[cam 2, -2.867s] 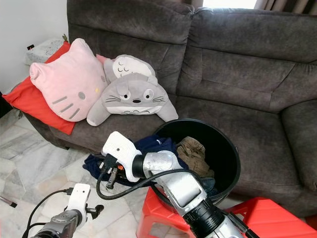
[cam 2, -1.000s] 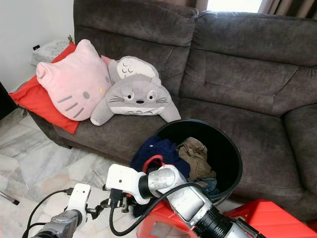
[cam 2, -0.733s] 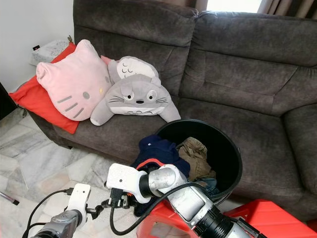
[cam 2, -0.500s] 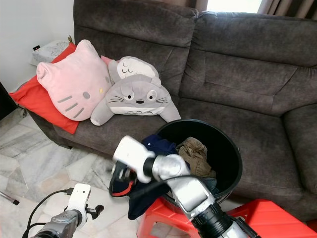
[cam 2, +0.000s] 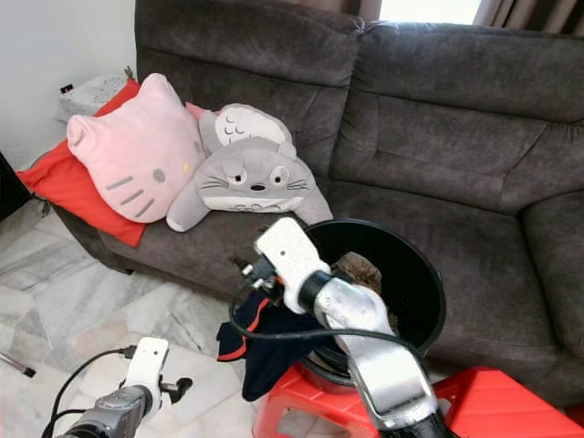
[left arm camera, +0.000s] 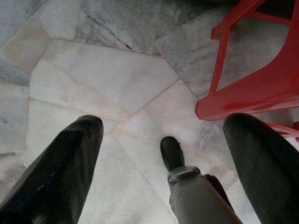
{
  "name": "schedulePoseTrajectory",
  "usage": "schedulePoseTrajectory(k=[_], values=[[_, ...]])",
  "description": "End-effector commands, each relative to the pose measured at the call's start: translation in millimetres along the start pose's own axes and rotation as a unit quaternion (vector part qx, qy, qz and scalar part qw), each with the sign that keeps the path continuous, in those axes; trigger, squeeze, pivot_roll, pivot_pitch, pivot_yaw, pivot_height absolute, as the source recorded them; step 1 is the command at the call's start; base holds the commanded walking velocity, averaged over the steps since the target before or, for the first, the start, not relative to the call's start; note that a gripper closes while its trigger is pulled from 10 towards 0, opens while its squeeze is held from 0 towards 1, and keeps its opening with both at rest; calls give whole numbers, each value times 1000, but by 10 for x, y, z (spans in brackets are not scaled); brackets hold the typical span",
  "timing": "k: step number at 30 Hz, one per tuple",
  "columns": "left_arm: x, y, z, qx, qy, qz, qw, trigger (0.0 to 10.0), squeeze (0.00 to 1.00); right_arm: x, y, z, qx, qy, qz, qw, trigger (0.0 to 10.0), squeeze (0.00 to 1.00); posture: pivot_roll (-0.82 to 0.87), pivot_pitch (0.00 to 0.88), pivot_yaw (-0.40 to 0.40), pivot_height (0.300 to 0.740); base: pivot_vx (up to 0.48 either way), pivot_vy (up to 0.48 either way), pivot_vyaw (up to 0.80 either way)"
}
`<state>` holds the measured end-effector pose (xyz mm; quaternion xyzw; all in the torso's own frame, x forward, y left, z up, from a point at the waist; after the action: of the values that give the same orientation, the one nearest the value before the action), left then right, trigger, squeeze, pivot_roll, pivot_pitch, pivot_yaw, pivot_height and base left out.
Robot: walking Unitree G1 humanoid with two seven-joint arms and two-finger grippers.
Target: Hang hanger
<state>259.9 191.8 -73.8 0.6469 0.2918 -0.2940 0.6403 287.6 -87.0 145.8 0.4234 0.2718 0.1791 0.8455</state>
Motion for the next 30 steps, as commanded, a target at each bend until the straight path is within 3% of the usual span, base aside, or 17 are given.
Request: schedulePoseTrajectory(k=[1, 13, 17, 28, 30], values=[[3, 3, 1, 5, -2, -7, 1000, 10000, 0, -86, -34, -26, -19, 7, -22, 1000, 10000, 0, -122, 0, -24, 740, 0, 0, 0], [5, 21, 0, 6, -1, -5, 1000, 10000, 0, -247, -204, -233, -34, 90, -86, 992, 10000, 0, -121, 0, -29, 740, 0, 0, 0], [5, 20, -2, 8, -2, -6, 1000, 10000, 0, -342, -315, -315, -75, 125, -115, 983, 10000, 0, -128, 0, -28, 740, 0, 0, 0], [5, 19, 0, 11, -2, -7, 1000, 10000, 0, -231, -412, -142, -68, 37, -133, 988, 10000, 0, -131, 0, -28, 740, 0, 0, 0], [4, 14, 2, 11, -3, -7, 1000, 10000, 0, -228, -467, -197, -57, 43, -141, 987, 10000, 0, -130, 0, -30, 740, 0, 0, 0]])
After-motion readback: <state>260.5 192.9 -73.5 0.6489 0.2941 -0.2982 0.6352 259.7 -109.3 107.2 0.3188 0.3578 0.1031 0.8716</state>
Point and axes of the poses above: a point about 5 cm out from each wrist's last joint towards the gripper, its own x axis pointing out of the wrist towards the gripper, its own y axis along the axis of the wrist's last joint, z = x × y, the point moved 3 cm from there along x, pointing out of the wrist towards the gripper, and after that the axes turned 7 degrees about -x, right-handed, at the moved point
